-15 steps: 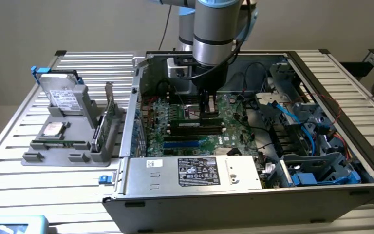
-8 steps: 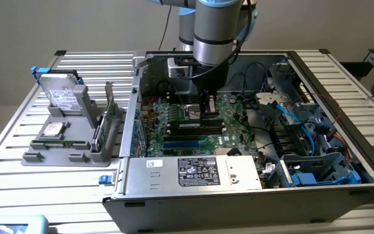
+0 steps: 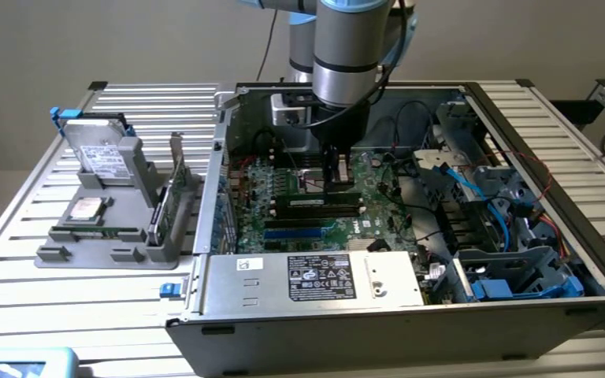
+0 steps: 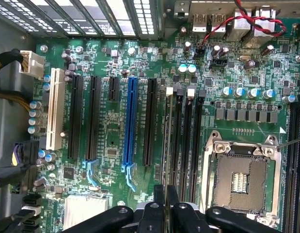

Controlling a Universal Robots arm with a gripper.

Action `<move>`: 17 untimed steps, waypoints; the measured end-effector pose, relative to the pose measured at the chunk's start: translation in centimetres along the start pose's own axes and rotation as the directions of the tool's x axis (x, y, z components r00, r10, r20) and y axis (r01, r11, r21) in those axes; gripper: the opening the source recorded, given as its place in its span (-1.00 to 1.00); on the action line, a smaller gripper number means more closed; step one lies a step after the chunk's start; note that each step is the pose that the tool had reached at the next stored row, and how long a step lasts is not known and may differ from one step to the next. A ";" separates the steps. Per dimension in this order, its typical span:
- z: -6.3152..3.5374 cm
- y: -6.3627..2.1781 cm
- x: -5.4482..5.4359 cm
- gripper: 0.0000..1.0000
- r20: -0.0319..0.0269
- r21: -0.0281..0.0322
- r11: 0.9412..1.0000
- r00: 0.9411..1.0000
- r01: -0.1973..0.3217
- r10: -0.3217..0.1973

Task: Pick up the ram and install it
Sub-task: 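Insert the ram into the slot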

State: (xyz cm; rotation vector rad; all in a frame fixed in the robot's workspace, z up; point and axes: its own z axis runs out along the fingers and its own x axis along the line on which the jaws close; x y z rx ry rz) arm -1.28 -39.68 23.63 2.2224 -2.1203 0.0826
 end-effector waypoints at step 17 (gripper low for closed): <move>0.48 -0.01 -0.1 -0.72 0.012 0.000 1.000 1.000 -0.002 0.002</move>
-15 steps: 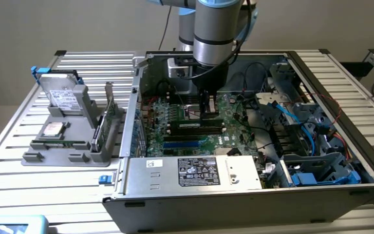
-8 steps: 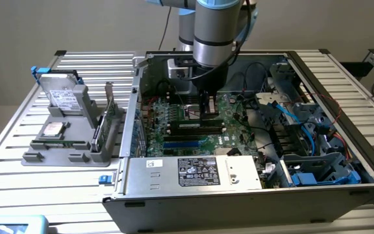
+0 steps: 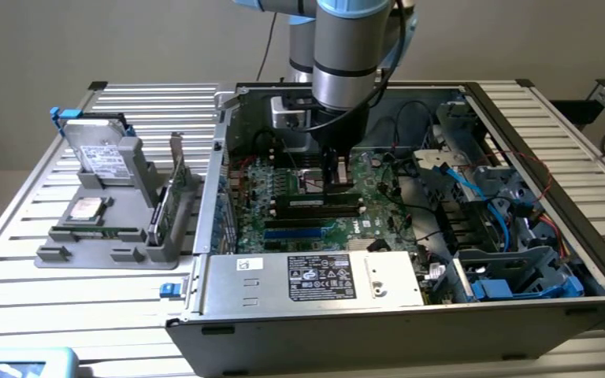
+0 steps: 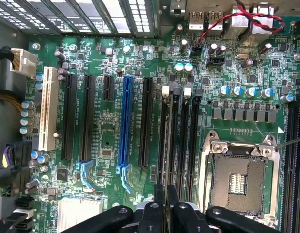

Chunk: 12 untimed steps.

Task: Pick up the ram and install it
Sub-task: 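Insert the ram into the slot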

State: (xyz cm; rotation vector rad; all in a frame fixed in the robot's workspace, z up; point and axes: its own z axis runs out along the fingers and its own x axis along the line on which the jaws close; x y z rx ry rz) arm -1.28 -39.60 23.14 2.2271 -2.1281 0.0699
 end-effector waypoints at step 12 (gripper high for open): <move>0.12 0.01 0.2 -0.72 0.000 0.001 1.000 1.000 0.000 0.000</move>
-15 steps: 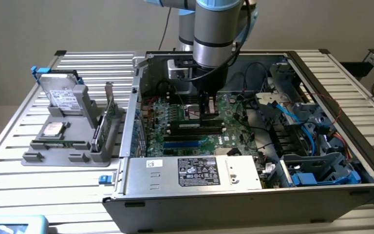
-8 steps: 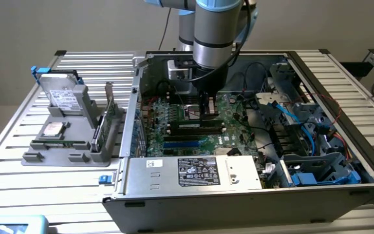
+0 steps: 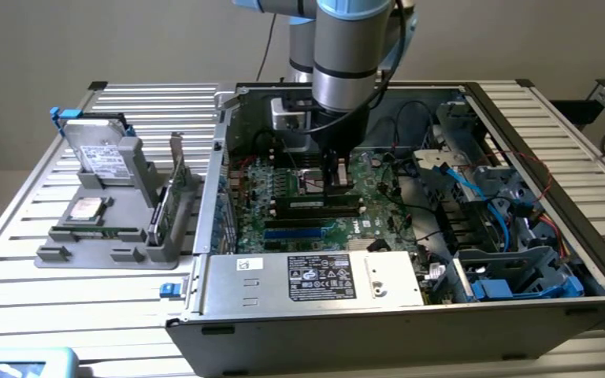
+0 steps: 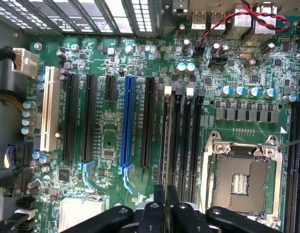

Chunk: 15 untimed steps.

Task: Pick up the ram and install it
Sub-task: 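Insert the ram into the slot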

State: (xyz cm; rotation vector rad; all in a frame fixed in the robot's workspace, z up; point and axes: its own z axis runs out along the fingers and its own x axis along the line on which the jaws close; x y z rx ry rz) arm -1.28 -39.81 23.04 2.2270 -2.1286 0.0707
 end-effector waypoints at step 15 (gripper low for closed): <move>0.36 0.00 0.0 -0.72 -0.002 0.004 1.000 1.000 -0.002 0.002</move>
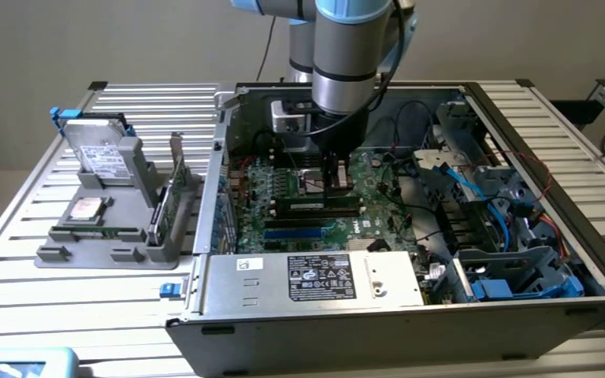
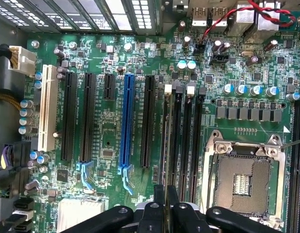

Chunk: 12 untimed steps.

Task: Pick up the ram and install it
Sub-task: 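Insert the ram into the slot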

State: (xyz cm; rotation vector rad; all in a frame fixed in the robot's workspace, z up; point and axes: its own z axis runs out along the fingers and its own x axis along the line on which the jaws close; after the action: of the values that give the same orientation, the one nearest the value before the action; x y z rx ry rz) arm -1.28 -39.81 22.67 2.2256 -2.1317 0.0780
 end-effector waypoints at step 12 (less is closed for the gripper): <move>0.04 0.04 -0.1 -0.72 -0.001 0.001 1.000 1.000 -0.024 0.024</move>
State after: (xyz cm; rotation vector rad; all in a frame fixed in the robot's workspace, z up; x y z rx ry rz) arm -1.32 -39.72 22.63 2.2005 -2.1585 0.0812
